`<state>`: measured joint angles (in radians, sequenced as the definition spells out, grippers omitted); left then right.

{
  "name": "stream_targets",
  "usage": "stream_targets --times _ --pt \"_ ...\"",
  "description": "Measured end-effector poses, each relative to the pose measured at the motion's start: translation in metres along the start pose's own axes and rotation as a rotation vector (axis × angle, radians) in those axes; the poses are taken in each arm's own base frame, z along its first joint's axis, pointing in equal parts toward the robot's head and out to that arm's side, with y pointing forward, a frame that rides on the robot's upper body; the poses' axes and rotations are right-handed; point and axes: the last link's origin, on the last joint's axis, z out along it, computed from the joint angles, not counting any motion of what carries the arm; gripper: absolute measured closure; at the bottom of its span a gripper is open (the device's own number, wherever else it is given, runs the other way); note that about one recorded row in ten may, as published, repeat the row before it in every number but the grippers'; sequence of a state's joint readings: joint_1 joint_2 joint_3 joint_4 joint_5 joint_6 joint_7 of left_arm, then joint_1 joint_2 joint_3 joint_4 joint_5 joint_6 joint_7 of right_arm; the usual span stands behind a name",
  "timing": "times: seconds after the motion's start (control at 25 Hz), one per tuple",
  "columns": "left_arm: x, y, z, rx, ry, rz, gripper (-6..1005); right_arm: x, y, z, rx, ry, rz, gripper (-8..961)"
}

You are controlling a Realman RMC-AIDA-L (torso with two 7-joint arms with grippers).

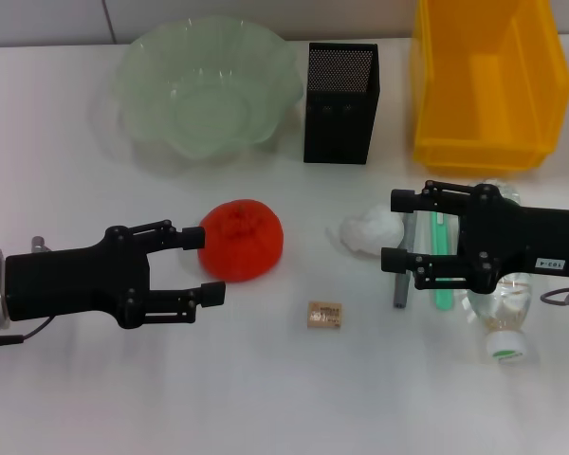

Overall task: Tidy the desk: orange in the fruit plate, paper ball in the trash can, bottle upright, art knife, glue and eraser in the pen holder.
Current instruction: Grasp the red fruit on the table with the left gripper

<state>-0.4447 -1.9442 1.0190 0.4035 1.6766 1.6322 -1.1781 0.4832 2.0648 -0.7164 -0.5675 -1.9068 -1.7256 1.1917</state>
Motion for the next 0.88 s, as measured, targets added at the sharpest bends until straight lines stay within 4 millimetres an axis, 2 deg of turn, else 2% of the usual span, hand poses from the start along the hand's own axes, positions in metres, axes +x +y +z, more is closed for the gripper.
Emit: stream_targets --times 0.68,0.88 --pt "0.003 0.0 0.002 -0.004 0.011 0.003 175 0.0 0.0 0.0 0.001 0.0 0.001 173" --pt "0.016 -0.008 0.008 0.05 0.087 0.027 181 0.002 0.001 -0.002 0.005 0.0 0.011 177"
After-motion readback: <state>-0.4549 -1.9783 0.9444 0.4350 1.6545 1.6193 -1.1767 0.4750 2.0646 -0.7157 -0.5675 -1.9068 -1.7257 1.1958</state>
